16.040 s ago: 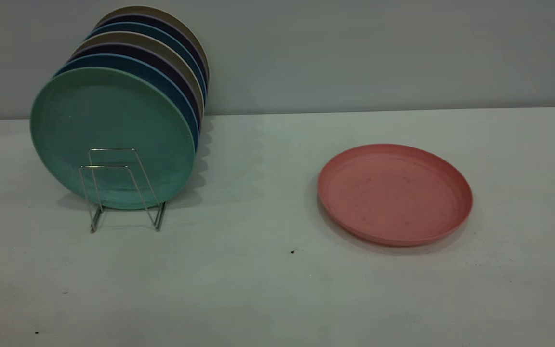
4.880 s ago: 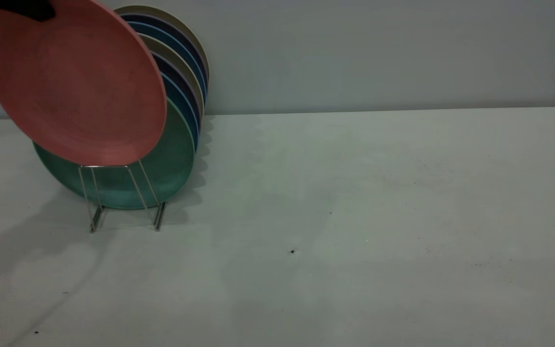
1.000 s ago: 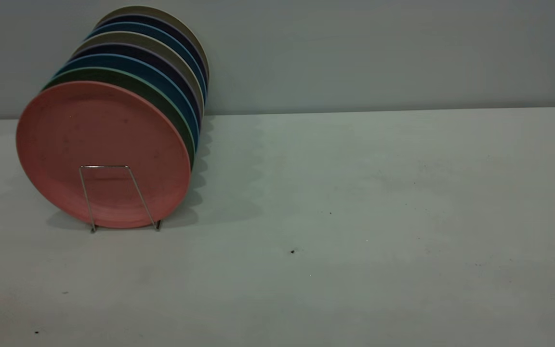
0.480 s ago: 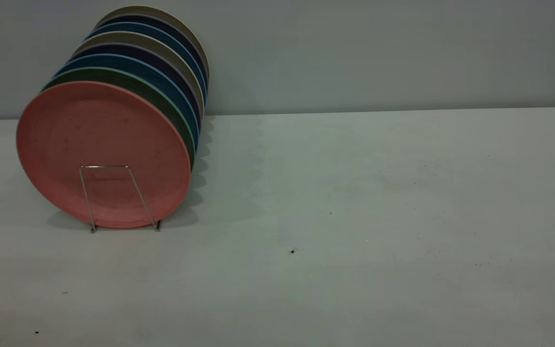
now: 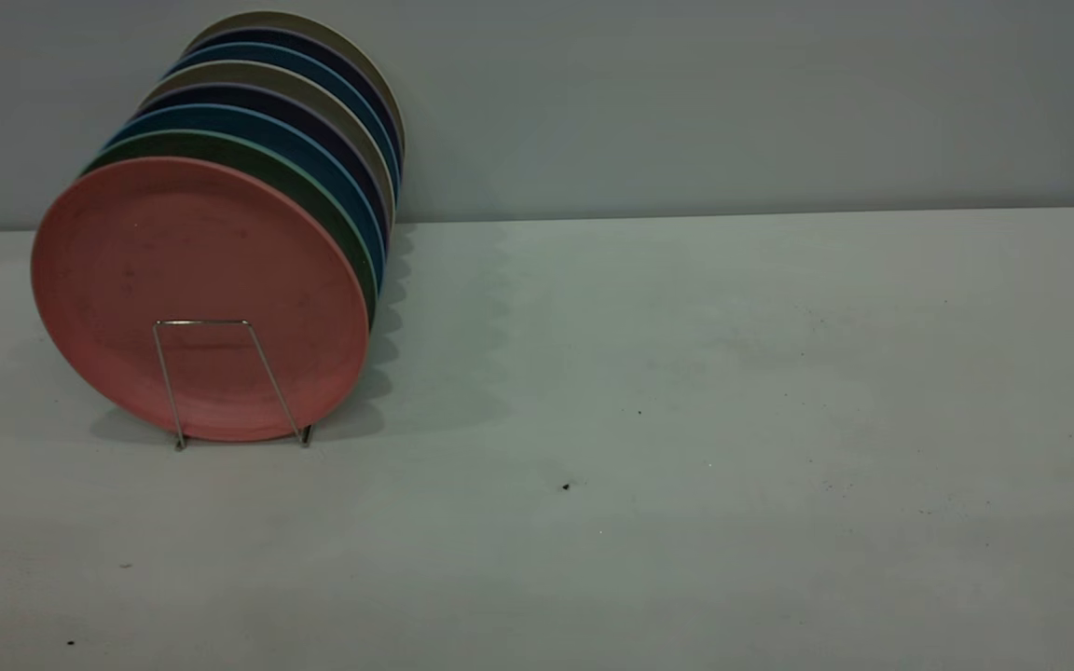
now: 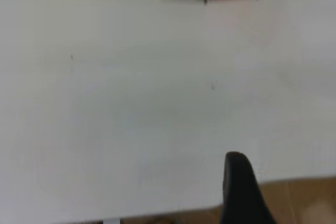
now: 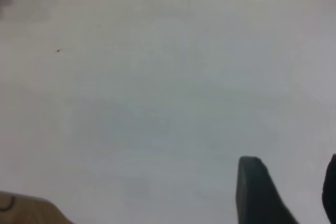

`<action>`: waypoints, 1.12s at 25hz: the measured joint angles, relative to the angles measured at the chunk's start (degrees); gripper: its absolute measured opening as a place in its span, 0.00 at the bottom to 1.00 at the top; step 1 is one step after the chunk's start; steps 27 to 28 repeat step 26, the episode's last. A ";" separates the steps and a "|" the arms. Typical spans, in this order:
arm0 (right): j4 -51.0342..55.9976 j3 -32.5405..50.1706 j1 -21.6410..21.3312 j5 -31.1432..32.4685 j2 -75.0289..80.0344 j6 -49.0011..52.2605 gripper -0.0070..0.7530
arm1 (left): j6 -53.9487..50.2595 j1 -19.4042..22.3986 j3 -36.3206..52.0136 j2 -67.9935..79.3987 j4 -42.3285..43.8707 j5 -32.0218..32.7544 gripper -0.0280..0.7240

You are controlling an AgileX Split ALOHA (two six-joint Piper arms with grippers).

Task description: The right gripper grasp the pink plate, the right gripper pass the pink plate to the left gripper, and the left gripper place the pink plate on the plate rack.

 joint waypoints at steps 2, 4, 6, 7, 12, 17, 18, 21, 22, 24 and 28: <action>0.04 0.00 0.00 0.00 0.00 0.00 0.43 | 0.00 0.00 0.00 -2.23 0.00 0.11 0.65; 0.04 0.00 0.00 0.00 0.00 0.04 0.43 | 0.00 0.00 0.00 -2.46 0.00 0.11 0.65; 0.04 0.00 0.00 0.00 -0.06 0.04 0.43 | 0.00 0.00 0.00 -2.57 0.00 0.11 0.65; 0.04 0.00 0.00 0.00 -0.11 0.04 0.43 | 0.00 0.00 0.00 -2.64 0.00 0.11 0.65; 0.04 0.00 0.00 0.00 -0.11 0.04 0.43 | 0.00 0.00 0.00 -2.64 0.00 0.11 0.65; 0.04 0.00 0.00 0.00 -0.11 0.04 0.43 | 0.00 0.00 0.00 -2.64 0.00 0.11 0.65; 0.04 0.00 0.00 0.00 -0.11 0.04 0.43 | 0.00 0.00 0.00 -2.64 0.00 0.11 0.65; 0.04 0.00 0.00 0.00 -0.11 0.04 0.43 | 0.00 0.00 0.00 -2.64 0.00 0.11 0.65; 0.04 0.00 0.00 0.00 -0.11 0.04 0.43 | 0.00 0.00 0.00 -2.64 0.00 0.11 0.65; 0.04 0.00 0.00 0.00 -0.11 0.04 0.43 | 0.00 0.00 0.00 -2.64 0.00 0.11 0.65; 0.04 0.00 0.00 0.00 -0.11 0.04 0.43 | 0.00 0.00 0.00 -2.64 0.00 0.11 0.65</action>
